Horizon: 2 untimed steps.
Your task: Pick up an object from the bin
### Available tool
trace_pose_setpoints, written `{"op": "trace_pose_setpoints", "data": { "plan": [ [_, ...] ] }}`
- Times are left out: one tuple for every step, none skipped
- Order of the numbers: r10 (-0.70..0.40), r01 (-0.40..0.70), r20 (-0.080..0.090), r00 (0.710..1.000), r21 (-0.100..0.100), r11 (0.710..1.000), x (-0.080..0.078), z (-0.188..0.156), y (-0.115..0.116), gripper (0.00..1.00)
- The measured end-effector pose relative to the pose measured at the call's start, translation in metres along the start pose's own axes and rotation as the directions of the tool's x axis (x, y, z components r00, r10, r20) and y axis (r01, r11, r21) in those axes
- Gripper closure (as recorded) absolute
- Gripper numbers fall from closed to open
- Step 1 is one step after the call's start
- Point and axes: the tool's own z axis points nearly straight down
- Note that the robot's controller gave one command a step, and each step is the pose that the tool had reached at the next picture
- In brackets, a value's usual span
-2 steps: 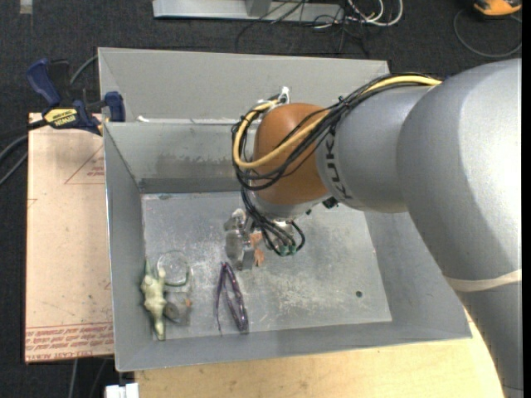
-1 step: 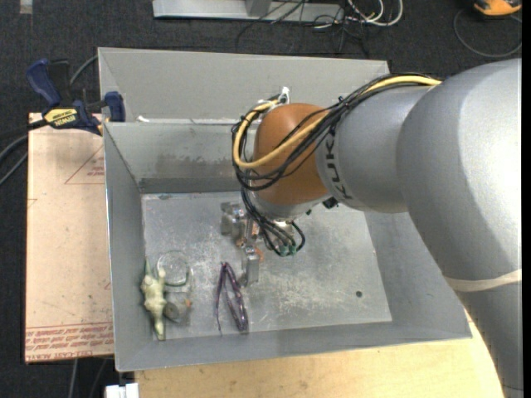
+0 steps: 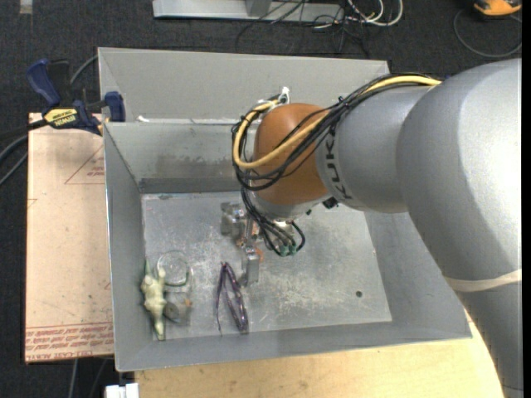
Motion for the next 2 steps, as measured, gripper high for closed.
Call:
{"op": "trace_pose_setpoints", "data": {
  "plan": [
    [0.214,-0.214,0.002,0.977,-0.001,0.977,0.0,-0.015,-0.037,0.0],
    [0.092,-0.092,0.002,0.996,0.0,0.996,0.013,0.0,-0.082,0.0]
  ]
}}
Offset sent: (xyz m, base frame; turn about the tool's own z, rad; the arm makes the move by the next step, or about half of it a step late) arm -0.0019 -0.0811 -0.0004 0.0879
